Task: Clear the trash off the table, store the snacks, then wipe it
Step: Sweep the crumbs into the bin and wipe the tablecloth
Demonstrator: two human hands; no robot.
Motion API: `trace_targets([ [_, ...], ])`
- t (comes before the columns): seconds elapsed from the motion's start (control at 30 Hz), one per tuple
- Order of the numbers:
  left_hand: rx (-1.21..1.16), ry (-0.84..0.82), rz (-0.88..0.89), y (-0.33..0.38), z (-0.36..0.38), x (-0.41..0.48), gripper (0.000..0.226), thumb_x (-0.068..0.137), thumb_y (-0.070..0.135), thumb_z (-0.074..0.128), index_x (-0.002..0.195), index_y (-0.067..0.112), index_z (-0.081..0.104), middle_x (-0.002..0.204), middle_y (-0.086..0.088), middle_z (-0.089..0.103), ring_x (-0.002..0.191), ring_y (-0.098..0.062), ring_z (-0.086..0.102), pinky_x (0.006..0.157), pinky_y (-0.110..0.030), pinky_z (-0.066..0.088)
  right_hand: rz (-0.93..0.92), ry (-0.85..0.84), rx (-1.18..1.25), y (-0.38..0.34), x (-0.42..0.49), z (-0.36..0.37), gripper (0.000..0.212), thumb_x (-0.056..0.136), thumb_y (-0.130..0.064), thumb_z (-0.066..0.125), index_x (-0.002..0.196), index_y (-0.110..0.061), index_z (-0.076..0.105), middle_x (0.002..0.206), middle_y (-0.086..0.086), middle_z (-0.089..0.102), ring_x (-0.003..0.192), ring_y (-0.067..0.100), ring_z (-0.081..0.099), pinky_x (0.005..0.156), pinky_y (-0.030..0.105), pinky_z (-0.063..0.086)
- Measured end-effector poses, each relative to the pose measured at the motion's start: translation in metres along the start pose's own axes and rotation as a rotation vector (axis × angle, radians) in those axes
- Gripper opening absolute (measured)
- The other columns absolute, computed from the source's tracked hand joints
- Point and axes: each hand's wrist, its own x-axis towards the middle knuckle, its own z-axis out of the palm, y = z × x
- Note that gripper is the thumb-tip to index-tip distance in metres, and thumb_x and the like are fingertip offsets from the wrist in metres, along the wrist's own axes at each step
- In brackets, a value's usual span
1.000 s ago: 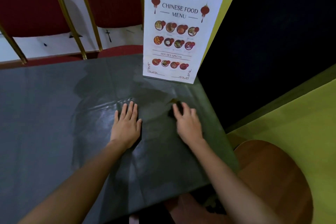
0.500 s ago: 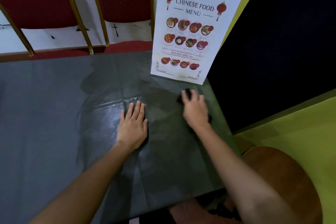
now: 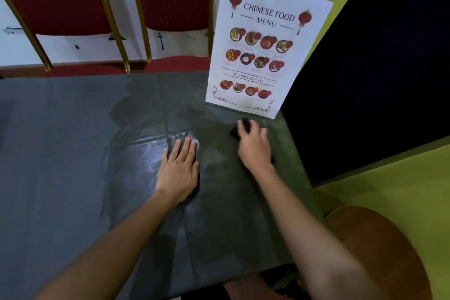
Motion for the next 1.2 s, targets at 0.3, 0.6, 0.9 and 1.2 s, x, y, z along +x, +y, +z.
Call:
trace_targets([
  [0.3,0.045,0.063,-0.030,-0.043,-0.026,0.022,0.057,0.099,0.033,0.027,0.151,0.014,0.014,0.161,-0.004,0.007,0.148,-0.020,0.001,0.118,-0.046,-0.001,0.417,0.029,0.244,-0.061,0.022,0.004,0.056,0.092,-0.013,0.046,0.146,-0.022,0.034,0.141,0.018,0.024,0.119,0.040,0.034,0.103,0.048,0.036],
  [0.6,0.007,-0.058,-0.039,-0.074,-0.036,0.030,0.057,0.100,0.036,0.025,0.151,0.017,0.011,0.161,0.001,0.007,0.148,-0.019,0.005,0.118,-0.045,0.011,0.229,0.051,0.068,-0.075,0.035,0.009,0.058,0.093,-0.012,0.042,0.148,-0.025,0.030,0.145,0.017,0.029,0.119,0.037,0.038,0.100,0.043,0.038],
  [0.9,0.009,-0.066,-0.011,-0.078,-0.030,0.030,0.061,0.097,0.038,0.023,0.151,0.018,0.004,0.161,0.000,0.001,0.148,-0.020,0.000,0.119,-0.046,0.008,0.528,0.086,0.123,-0.072,0.026,0.002,0.056,0.092,-0.012,0.044,0.146,-0.020,0.032,0.139,0.018,0.029,0.117,0.038,0.037,0.099,0.044,0.041],
  [1.2,-0.036,0.010,0.014,-0.086,-0.023,-0.013,0.058,0.100,0.036,0.019,0.151,0.014,0.004,0.161,-0.004,-0.002,0.148,-0.021,-0.006,0.118,-0.044,0.001,0.073,0.006,-0.027,-0.058,-0.018,0.006,0.061,0.091,-0.012,0.043,0.148,-0.029,0.031,0.141,0.014,0.034,0.114,0.035,0.040,0.098,0.040,0.040],
])
